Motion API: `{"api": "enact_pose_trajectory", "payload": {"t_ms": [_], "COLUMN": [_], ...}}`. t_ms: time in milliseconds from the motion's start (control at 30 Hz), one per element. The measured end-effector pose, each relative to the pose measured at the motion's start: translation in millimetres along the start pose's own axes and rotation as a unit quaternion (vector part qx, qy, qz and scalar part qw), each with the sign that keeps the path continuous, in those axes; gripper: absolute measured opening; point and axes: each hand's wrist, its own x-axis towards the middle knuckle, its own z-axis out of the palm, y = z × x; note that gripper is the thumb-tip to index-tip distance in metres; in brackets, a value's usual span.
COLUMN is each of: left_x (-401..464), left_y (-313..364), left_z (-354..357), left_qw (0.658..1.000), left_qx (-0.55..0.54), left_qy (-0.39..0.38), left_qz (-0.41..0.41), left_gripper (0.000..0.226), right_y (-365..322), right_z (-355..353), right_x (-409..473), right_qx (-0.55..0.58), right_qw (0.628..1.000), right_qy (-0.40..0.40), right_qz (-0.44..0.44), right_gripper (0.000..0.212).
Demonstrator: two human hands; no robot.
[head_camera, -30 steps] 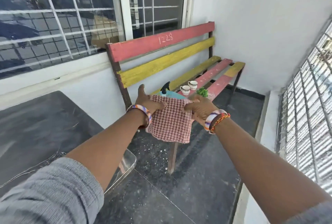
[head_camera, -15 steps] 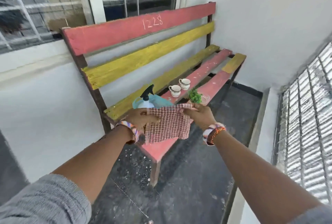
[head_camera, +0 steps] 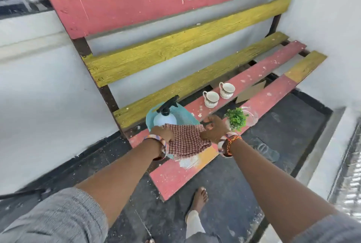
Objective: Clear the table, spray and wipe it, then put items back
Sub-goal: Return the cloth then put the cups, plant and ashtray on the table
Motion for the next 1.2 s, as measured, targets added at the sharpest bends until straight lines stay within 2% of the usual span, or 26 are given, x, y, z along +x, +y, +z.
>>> {"api": "enact_pose_trajectory", "payload": {"t_ms": [67,133,233,300,367,467,533,600,667,733,767,833,900,967,1033,1100,1200], "left_x": [22.5,43.4,65.8,79.6,87.2,91.9,95.1,104.0,112.1,116.3,119.3,125.8,127.5,127.2,127.3,129.9,125.6], "left_y": [-1.2,-5.2,-7.6,-11.0,-14.4,-11.6,-4.3,-2.1,-6.1,-9.2,-13.6,-21.3,-19.8,-13.6,-9.2,-12.0,-13.8], "left_z": [11.4,23.0,39.7,50.3,60.1,71.3,77.1,80.4,82.1,80.9,82.3,87.7,92.2,91.3,86.7,80.8,71.1], "left_qw": [0.999,0.999,0.992,0.973,0.921,0.805,0.779,0.789,0.787,0.766,0.756,0.743,0.769,0.809,0.822,0.805,0.747], "left_qx": [-0.043,-0.046,0.115,0.224,0.386,0.593,0.627,0.614,0.608,0.603,0.607,0.625,0.607,0.574,0.565,0.585,0.629], "left_qy": [0.006,0.026,0.054,0.032,-0.009,0.006,0.014,-0.014,-0.103,-0.217,-0.239,-0.236,-0.201,-0.127,-0.058,-0.088,-0.215], "left_qz": [-0.011,-0.012,-0.011,-0.037,-0.049,-0.003,0.001,0.001,-0.004,-0.051,-0.06,-0.031,-0.014,0.009,0.03,0.027,-0.017], "left_gripper": [0.064,0.076,0.058,0.045,0.038,0.035,0.036,0.037,0.037,0.041,0.041,0.036,0.034,0.03,0.026,0.027,0.04], "right_y": [-2.1,-2.0,2.0,7.3,12.7,15.9,12.6,8.1,7.4,15.5,20.5,26.2,24.2,20.2,18.8,22.5,27.8], "right_z": [-0.2,2.5,12.4,22.8,32.4,39.3,40.6,44.8,48.1,53.0,55.7,60.3,62.0,63.4,64.2,66.0,65.7], "right_x": [33.6,63.0,96.8,112.7,119.7,123.0,125.9,131.6,132.1,131.7,132.1,133.0,133.9,134.5,136.7,139.5,142.3], "right_qx": [-0.091,-0.144,-0.221,-0.273,-0.345,-0.463,-0.505,-0.507,-0.517,-0.545,-0.559,-0.575,-0.563,-0.537,-0.519,-0.514,-0.518], "right_qw": [0.995,0.986,0.959,0.929,0.89,0.823,0.796,0.785,0.764,0.727,0.709,0.688,0.701,0.731,0.76,0.77,0.754], "right_qy": [-0.022,-0.066,-0.159,-0.228,-0.263,-0.271,-0.249,-0.242,-0.266,-0.311,-0.333,-0.36,-0.364,-0.351,-0.32,-0.31,-0.353], "right_qz": [-0.022,-0.044,-0.082,-0.106,-0.143,-0.183,-0.222,-0.26,-0.28,-0.279,-0.272,-0.258,-0.243,-0.232,-0.227,-0.215,-0.195], "right_gripper": [0.021,0.018,0.037,0.042,0.038,0.038,0.04,0.037,0.034,0.032,0.032,0.034,0.034,0.031,0.028,0.028,0.03]}}
